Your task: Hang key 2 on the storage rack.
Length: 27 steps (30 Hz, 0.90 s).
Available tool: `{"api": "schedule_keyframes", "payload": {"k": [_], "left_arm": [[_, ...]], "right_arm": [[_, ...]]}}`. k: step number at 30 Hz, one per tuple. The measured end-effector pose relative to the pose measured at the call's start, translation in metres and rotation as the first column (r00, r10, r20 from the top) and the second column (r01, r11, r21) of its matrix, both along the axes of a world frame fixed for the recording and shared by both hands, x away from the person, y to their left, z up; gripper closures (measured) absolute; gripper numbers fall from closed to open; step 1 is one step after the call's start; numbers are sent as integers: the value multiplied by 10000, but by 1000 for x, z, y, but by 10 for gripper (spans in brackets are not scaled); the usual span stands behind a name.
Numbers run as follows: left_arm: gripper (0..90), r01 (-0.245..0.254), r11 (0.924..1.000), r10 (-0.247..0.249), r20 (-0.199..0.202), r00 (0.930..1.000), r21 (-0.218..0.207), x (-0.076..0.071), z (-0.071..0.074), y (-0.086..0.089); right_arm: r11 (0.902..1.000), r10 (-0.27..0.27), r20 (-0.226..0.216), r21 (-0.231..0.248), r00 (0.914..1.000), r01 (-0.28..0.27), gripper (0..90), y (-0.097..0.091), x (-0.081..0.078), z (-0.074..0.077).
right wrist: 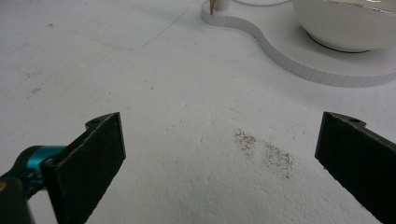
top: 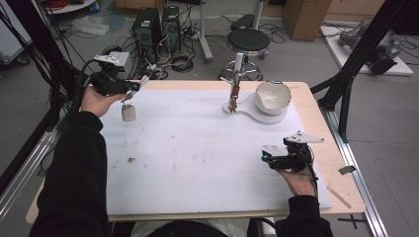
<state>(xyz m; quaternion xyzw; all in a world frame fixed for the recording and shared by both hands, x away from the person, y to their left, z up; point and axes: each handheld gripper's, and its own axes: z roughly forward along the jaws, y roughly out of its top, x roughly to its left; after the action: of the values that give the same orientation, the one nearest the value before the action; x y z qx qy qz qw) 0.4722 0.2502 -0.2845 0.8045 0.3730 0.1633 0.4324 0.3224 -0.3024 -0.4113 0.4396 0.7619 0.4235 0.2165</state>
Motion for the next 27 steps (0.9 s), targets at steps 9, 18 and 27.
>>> {"api": "schedule_keyframes", "payload": {"k": [9, 18, 27], "left_arm": [[866, 584, 9974, -571, 333, 9978, -414, 15, 7, -33], [865, 1168, 9920, -1157, 251, 9930, -479, 31, 7, -69], [866, 1700, 9853, -1693, 379, 9848, -148, 49, 22, -109]], "right_arm": [[10000, 12, -7, 21, 10000, -12, 7, -1, 1, 0], [10000, -32, -1, 38, 10000, 32, 7, -2, -3, 1], [9999, 48, -12, -88, 10000, -48, 7, 1, -5, 0]]}}
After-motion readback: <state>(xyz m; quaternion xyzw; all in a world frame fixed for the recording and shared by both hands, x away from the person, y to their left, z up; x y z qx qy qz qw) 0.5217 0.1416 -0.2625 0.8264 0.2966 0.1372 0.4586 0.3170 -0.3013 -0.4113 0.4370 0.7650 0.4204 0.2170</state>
